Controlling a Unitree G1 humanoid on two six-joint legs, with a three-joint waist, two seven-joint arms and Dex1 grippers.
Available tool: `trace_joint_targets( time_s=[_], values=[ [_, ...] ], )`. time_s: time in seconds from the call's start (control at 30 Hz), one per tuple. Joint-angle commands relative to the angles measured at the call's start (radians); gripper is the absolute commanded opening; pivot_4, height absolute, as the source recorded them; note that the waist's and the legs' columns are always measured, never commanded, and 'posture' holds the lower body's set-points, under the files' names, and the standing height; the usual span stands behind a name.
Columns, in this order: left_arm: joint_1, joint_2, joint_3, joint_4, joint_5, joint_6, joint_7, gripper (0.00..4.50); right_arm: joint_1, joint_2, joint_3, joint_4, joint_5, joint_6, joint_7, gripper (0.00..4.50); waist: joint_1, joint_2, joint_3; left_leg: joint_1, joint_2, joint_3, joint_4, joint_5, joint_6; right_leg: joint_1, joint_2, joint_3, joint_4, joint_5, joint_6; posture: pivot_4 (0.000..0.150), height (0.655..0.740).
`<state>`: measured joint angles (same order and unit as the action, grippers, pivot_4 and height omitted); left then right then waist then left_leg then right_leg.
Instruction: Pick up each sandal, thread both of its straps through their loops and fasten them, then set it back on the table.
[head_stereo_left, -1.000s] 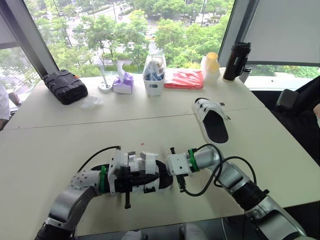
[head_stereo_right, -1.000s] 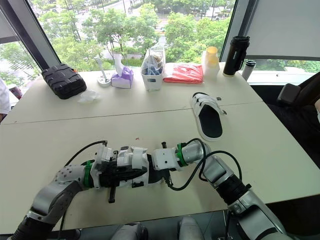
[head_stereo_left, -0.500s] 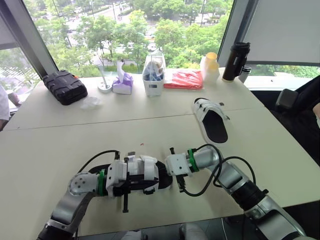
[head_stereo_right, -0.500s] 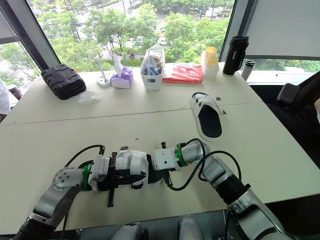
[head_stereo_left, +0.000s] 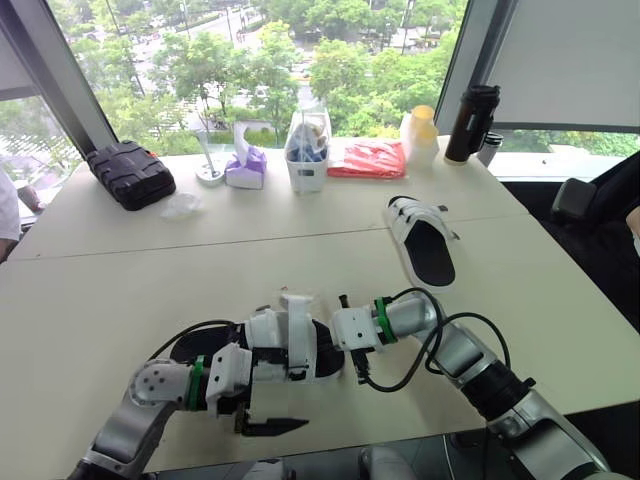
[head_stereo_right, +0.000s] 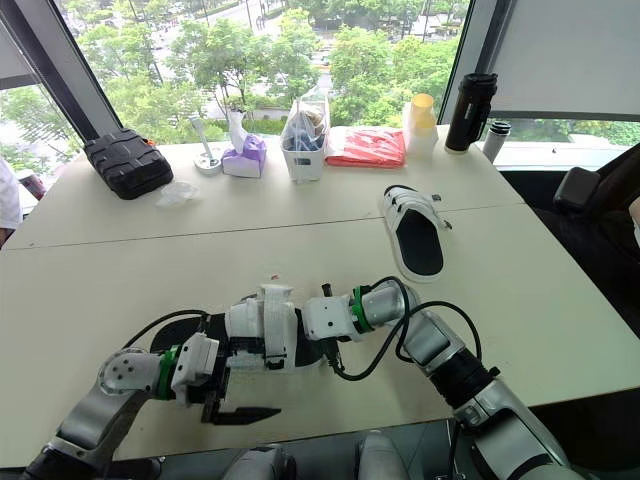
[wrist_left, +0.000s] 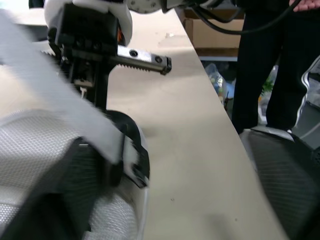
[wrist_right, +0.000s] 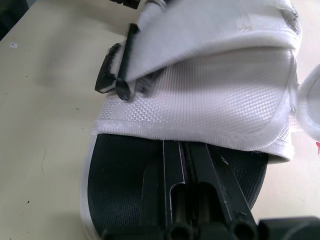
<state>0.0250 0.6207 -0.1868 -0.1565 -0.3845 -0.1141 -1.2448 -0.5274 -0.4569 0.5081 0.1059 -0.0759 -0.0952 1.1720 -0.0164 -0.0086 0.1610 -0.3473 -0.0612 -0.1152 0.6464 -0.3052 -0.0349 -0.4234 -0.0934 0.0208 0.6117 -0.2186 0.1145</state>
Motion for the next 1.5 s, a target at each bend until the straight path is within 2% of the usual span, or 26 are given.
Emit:
trace_joint_targets(
  time_s=[0.03,0.2,0.4,0.67,0.77,1.0,1.03,1.27,1.5],
  values=[
    [0.013,0.022,0.039,-0.015,-0.032,0.048,0.010,4.47,0.016,-0.004,0.050,0.041,-0.050,0.014,0.013,0.00,-0.002,0.000,0.000,0.000,0.000,0.000,0.000,0.000,0.000,0.000,0.000,0.000,0.000,0.000,0.000,0.150,0.7400],
    [0.017,0.022,0.111,-0.121,-0.198,0.238,0.075,4.47,0.014,0.001,0.052,0.046,-0.052,0.011,0.012,0.00,-0.001,0.000,0.000,0.000,0.001,0.000,0.000,0.000,0.000,0.000,0.001,0.000,0.000,0.000,-0.001,0.150,0.7400],
    [-0.004,0.027,0.161,-0.191,-0.320,0.410,0.125,4.47,0.008,0.003,0.053,0.058,-0.055,0.001,0.011,0.00,-0.002,0.000,0.001,0.000,0.001,0.000,0.000,0.000,0.000,-0.001,0.002,0.000,0.000,0.000,0.000,0.150,0.7400],
    [-0.062,0.009,0.145,-0.193,-0.328,0.504,0.151,4.47,0.003,0.003,0.054,0.066,-0.057,-0.008,0.008,0.00,-0.004,0.000,0.001,0.000,0.002,0.000,0.000,0.000,0.000,-0.001,0.003,0.000,0.000,0.002,-0.003,0.150,0.7400],
    [-0.067,-0.001,0.140,-0.195,-0.333,0.530,0.149,3.71,0.003,0.001,0.053,0.066,-0.058,-0.008,0.006,0.00,-0.003,0.000,0.001,0.000,0.002,0.000,0.000,0.000,0.000,-0.001,0.003,0.000,0.000,0.001,-0.003,0.150,0.7400],
    [-0.075,-0.011,0.143,-0.212,-0.350,0.584,0.149,0.13,0.007,-0.001,0.052,0.062,-0.058,-0.005,0.004,0.00,-0.003,-0.001,0.001,0.000,0.002,0.000,0.000,0.000,0.000,-0.001,0.003,0.000,0.000,0.001,-0.004,0.150,0.7400],
    [-0.075,-0.012,0.144,-0.215,-0.354,0.593,0.151,0.02,0.006,-0.001,0.052,0.063,-0.058,-0.005,0.004,0.00,-0.003,-0.001,0.001,0.000,0.002,0.000,0.000,0.000,0.000,-0.001,0.003,0.000,0.000,0.001,-0.004,0.150,0.7400],
    [-0.057,0.019,0.139,-0.235,-0.357,0.636,0.136,0.02,0.002,0.001,0.053,0.069,-0.060,-0.006,0.002,0.00,-0.003,-0.001,0.001,0.000,0.003,0.000,0.000,0.000,0.000,-0.001,0.003,0.000,0.000,0.001,-0.004,0.150,0.7400],
    [-0.045,0.028,0.112,-0.220,-0.265,0.567,0.130,0.02,0.005,0.003,0.055,0.068,-0.059,-0.006,0.000,0.00,-0.003,-0.001,0.001,0.000,0.003,0.000,0.000,0.000,0.000,-0.001,0.004,0.000,0.000,0.001,-0.004,0.150,0.7400]
  ],
)
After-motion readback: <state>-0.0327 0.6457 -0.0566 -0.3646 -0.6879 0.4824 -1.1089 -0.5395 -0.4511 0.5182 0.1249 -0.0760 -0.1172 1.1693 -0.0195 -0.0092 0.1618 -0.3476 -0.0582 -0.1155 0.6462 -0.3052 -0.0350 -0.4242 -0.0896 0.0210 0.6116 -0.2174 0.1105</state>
